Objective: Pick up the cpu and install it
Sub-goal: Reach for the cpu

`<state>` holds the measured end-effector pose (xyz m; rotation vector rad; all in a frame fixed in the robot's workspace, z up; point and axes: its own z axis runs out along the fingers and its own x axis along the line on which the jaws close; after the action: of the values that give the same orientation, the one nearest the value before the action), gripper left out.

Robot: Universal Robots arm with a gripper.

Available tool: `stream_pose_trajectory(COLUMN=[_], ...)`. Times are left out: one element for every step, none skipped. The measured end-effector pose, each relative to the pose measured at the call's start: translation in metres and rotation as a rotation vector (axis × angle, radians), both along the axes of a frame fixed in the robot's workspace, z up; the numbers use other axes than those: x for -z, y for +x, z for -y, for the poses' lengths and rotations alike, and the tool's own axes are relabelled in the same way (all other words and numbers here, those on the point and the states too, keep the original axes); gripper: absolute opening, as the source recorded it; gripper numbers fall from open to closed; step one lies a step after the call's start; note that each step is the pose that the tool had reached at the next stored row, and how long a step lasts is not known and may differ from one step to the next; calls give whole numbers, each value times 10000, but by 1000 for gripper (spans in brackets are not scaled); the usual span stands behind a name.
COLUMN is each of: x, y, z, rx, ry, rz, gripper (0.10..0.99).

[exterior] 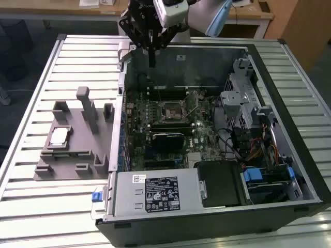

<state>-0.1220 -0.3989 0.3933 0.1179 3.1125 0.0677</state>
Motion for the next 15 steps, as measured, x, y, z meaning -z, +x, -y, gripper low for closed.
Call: stream_pose_trajectory(x=[0,0,0,0,0,-1,0,0,0,0,0,0,0,0,0], y=[0,0,0,0,-2,-5,-9,-13,-19,-26,-33,-37,-41,-45,-49], z=[0,0,0,0,0,0,0,0,0,0,0,0,0,0,0], rx=[0,0,1,0,0,1,2,1,0,0,0,0,0,0,0], ry=[0,0,0,0,0,-1,0,0,0,1,0,0,0,0,0], rz=[0,0,-1,-1,0,-1,0,0,0,0,0,0,0,0,0], gripper=[106,106,106,106,106,106,106,106,106,106,106,106,106,106,106])
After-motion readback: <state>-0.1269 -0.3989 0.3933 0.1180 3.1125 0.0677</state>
